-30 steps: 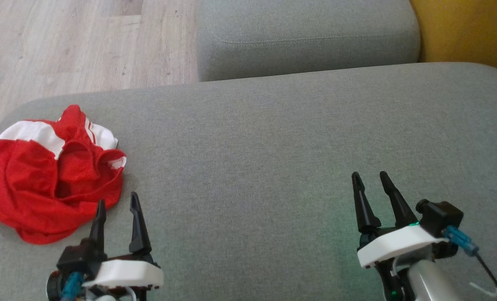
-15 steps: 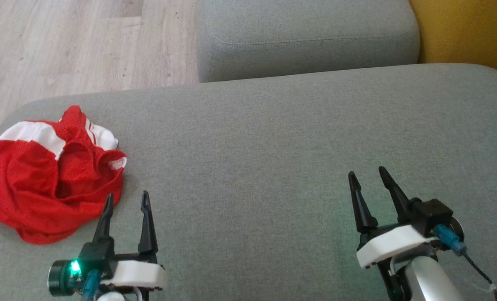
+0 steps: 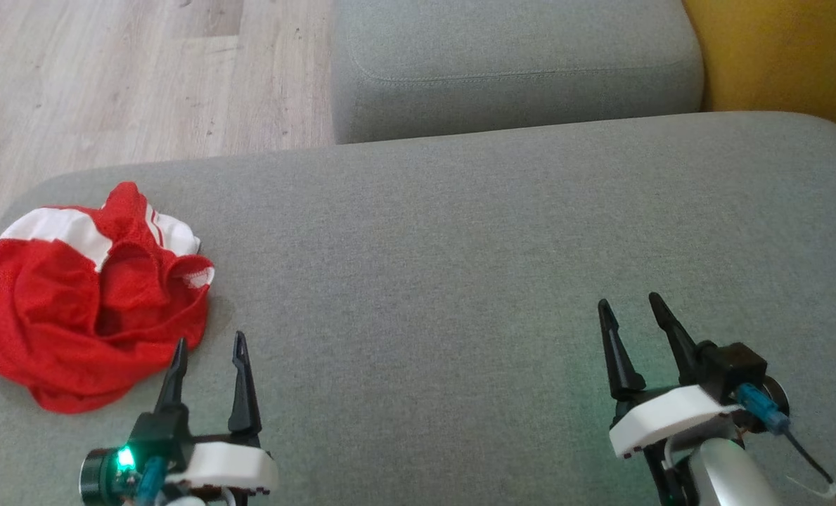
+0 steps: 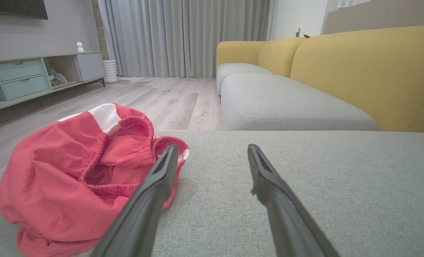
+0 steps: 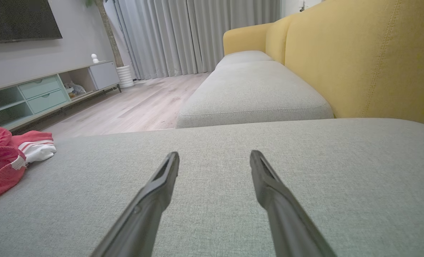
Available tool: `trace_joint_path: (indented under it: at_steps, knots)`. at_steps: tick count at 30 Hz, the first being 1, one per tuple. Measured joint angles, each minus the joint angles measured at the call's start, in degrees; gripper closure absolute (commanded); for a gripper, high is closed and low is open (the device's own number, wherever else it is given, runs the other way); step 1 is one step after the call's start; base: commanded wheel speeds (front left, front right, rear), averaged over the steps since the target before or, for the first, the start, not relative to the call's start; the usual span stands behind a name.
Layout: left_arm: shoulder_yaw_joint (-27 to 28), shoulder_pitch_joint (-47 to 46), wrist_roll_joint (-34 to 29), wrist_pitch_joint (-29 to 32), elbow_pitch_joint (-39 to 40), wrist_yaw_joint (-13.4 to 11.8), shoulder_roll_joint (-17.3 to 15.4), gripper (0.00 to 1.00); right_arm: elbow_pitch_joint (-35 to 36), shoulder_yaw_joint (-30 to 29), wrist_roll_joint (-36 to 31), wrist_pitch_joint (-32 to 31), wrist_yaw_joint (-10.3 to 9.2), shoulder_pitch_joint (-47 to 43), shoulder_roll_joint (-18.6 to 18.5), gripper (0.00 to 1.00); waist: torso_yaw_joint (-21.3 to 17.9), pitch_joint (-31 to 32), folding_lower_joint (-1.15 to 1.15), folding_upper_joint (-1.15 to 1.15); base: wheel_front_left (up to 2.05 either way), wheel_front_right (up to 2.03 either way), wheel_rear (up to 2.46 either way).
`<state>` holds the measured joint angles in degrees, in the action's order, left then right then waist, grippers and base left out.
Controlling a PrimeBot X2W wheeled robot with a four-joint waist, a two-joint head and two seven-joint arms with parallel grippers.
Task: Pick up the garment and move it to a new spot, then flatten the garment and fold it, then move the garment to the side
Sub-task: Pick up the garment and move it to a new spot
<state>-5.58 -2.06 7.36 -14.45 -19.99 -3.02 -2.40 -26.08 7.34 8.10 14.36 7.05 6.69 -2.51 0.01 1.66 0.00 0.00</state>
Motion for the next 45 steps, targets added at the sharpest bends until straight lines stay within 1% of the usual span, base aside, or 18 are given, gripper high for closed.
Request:
trace_joint_path:
  at_steps: [7, 10, 13, 18, 24, 25, 30, 33, 36, 39, 42, 45]
  knots:
    - [0.16, 0.0, 0.82, 0.0, -0.36, -0.02, 0.0, 0.0, -0.44, -0.24, 0.94, 0.0, 0.0, -0.02, 0.0, 0.0, 0.73, 0.21, 0.0, 0.0, 0.0, 0.0, 0.0]
    - [0.19, -0.01, 0.82, 0.0, -0.29, -0.37, 0.0, 0.0, -0.45, -0.42, 0.98, 0.0, 0.0, -0.14, -0.01, 0.0, 1.94, 0.11, 0.0, 0.0, 0.0, 0.0, 0.0]
    - [0.15, -0.02, 0.82, 0.0, -0.04, -0.63, 0.0, 0.0, -0.44, -0.81, 0.98, 0.01, 0.0, -0.24, -0.01, 0.0, 3.96, -0.06, 0.0, 0.0, 0.0, 0.0, 0.0]
    - [0.11, -0.01, 0.68, 0.0, 0.94, -1.57, 0.0, 0.0, -0.38, -1.59, 0.89, 0.01, 0.0, -0.35, -0.02, 0.0, 9.31, -0.37, 0.0, 0.0, 0.0, 0.0, 0.0]
    - [0.49, 0.02, 0.51, 0.0, 2.91, -1.93, -0.01, 0.0, -0.01, -2.15, 0.9, 0.01, 0.0, -0.46, -0.02, 0.0, 17.52, -0.6, 0.0, 0.0, 0.0, 0.0, 0.0]
    - [0.49, 0.02, 0.51, 0.0, 2.91, -1.93, -0.01, 0.0, -0.01, -2.15, 0.9, 0.01, 0.0, -0.46, -0.02, 0.0, 17.52, -0.6, 0.0, 0.0, 0.0, 0.0, 0.0]
    - [2.46, 0.08, 0.13, 0.0, 5.54, -2.12, -0.07, 0.0, 0.38, -2.27, 0.86, 0.01, 0.0, -0.53, 0.0, 0.0, 23.99, -0.8, 0.0, 0.0, 0.0, 0.0, 0.0]
    - [3.78, 0.05, -0.42, -0.01, 7.21, -2.11, -0.08, 0.0, 0.87, -2.89, -0.25, 0.01, 0.0, -0.51, 0.02, 0.0, 26.86, -1.42, 0.0, 0.0, 0.0, 0.0, 0.0]
    - [4.33, -0.35, -0.44, -0.01, 8.72, -2.11, -0.11, 0.0, 1.49, -4.05, -2.71, 0.01, 0.0, -0.34, 0.02, 0.0, 28.19, -3.38, 0.0, 0.0, 0.0, 0.0, 0.0]
    - [4.7, -3.32, -0.85, -0.01, 9.8, -1.99, -0.09, 0.0, 2.19, -5.24, -5.82, 0.01, 0.0, 0.03, 0.02, 0.0, 28.52, -6.25, 0.0, 0.0, 0.0, 0.0, 0.0]
    - [4.48, -9.21, -0.93, -0.09, 10.15, -0.76, -0.04, 0.0, 4.33, -6.16, -9.4, 0.01, 0.0, 1.52, -0.27, 0.0, 28.24, -9.8, 0.01, 0.0, 0.0, 0.0, 0.0]
    - [3.48, -15.9, -1.75, -0.19, 8.35, 1.1, 0.12, 0.0, 6.98, -5.84, -11.25, 0.01, 0.0, 4.39, -2.32, 0.0, 27.59, -13.74, 0.01, 0.0, 0.0, 0.0, 0.0]
